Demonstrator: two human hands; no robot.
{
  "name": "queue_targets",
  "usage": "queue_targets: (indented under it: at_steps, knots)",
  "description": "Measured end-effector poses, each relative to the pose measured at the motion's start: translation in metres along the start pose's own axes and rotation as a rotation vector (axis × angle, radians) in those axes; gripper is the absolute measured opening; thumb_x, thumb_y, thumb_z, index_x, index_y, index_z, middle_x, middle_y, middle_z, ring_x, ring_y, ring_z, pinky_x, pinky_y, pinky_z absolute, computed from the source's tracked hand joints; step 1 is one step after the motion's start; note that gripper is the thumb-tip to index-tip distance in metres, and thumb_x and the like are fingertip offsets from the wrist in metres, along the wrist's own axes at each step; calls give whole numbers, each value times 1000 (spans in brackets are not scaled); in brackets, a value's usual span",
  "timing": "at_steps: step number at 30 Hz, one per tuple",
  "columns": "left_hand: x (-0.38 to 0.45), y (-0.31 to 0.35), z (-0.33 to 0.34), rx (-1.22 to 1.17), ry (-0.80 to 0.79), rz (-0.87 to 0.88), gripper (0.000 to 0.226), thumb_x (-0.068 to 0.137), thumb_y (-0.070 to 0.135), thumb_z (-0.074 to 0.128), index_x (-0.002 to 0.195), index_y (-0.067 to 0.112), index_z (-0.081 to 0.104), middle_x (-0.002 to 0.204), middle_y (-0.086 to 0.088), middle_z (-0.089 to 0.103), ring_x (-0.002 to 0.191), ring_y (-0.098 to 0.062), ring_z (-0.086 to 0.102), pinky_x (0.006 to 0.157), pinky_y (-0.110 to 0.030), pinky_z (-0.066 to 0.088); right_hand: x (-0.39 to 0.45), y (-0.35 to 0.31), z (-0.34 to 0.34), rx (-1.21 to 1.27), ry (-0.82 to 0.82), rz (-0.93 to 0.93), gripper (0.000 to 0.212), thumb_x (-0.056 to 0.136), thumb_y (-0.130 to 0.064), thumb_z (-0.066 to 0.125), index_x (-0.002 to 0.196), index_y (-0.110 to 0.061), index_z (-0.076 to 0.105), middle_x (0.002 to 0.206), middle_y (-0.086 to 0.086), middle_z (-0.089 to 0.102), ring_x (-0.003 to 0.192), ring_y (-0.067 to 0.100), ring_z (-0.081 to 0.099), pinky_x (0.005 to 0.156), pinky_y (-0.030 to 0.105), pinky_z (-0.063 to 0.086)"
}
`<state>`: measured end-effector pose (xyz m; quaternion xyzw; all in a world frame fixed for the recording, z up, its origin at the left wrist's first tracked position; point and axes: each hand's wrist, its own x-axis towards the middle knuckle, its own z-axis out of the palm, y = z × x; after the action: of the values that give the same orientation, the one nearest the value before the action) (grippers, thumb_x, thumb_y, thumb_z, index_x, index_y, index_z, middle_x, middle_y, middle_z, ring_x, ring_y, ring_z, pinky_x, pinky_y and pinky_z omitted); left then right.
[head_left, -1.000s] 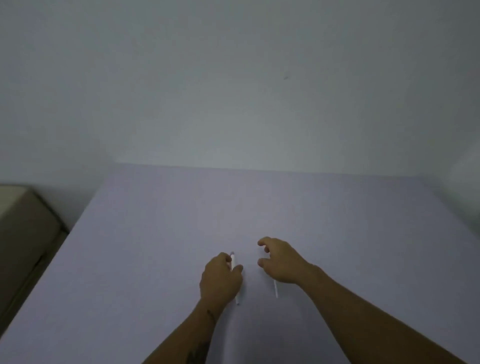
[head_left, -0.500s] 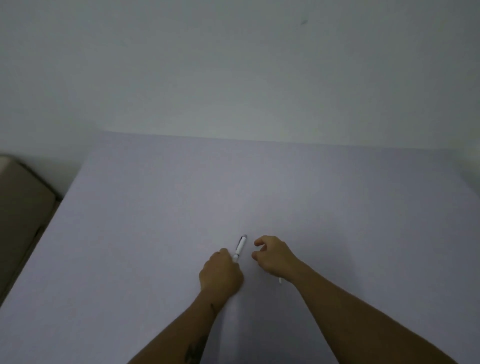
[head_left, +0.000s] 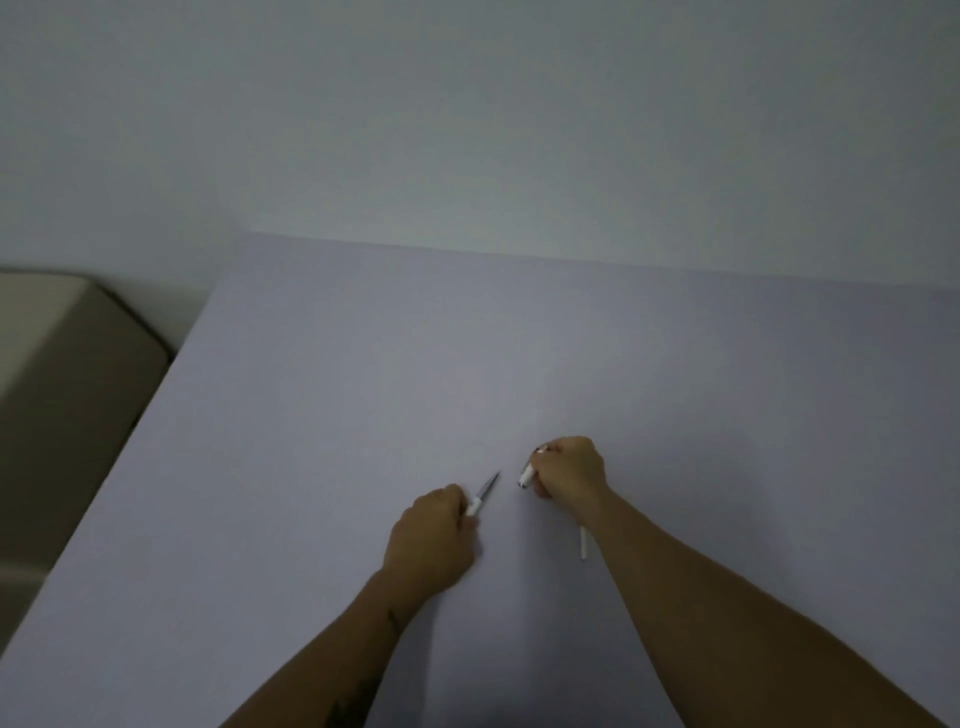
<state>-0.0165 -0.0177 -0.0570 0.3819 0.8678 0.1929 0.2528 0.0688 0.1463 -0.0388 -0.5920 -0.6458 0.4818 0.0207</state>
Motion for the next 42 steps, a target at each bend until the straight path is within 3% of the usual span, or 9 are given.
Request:
queue_targets:
  at_steps: [4,8,14,18,23,25,28,35,42]
  knots:
    - [-3,-3,-2,-43,51,-34,18,92,33,49,88,16,55,86,1,59,78,-23,58,69,-36,50,7,2,9,-212,-26,-68,13,72,-12,62,80,-6,70,79,14,74,76,31,72,69,37,60]
    - [-7,-4,-4,-51,45,-38,18,92,32,48,89,17,57,89,-2,63,80,-23,59,71,-38,53,5,-2,16,-284,-9,-99,21,78,-15,62,97,-7,64,99,10,67,96,31,65,72,27,43]
    - [-12,-10,-7,-63,66,-55,13,91,26,45,87,18,55,84,3,57,77,-20,55,66,-32,45,2,3,17,-357,-15,-135,20,83,-17,54,100,-13,62,110,10,64,89,29,56,75,28,42]
    - [-11,-10,-7,-108,95,-44,12,90,24,46,85,17,55,84,2,57,76,-19,56,68,-36,49,-5,5,4,-373,-16,-177,29,87,-19,58,115,-14,63,121,13,62,109,33,60,87,30,45]
    - [-11,-4,-6,-134,139,14,9,89,22,50,83,18,55,83,1,59,74,-19,55,65,-32,45,-19,2,-17,-195,-103,-120,30,67,-3,61,93,-13,74,90,17,75,80,30,72,76,43,62]
    - [-12,-2,-6,-136,155,40,8,88,20,51,80,21,53,81,3,59,73,-18,53,63,-30,42,-26,1,-22,-136,-118,-134,25,67,-2,62,83,-17,73,82,16,75,69,25,71,69,39,63]
    - [-11,0,-9,-127,170,93,9,87,19,54,81,25,54,81,6,57,75,-16,52,64,-28,40,-38,-4,-25,-61,-141,-176,15,82,-11,60,83,-14,74,82,13,75,65,18,67,63,30,56]
    - [-5,8,-20,14,285,255,9,83,20,60,89,26,62,82,9,60,76,-16,55,71,-33,41,-55,-20,-22,-260,-271,-132,39,87,-35,54,87,-3,76,84,11,78,64,17,64,63,27,48]
    - [-2,8,-32,44,302,336,14,86,17,61,92,25,70,83,7,69,76,-17,61,74,-28,32,-58,-14,-18,-229,-201,-267,30,91,-28,60,71,-11,74,73,10,73,54,11,54,54,22,43]
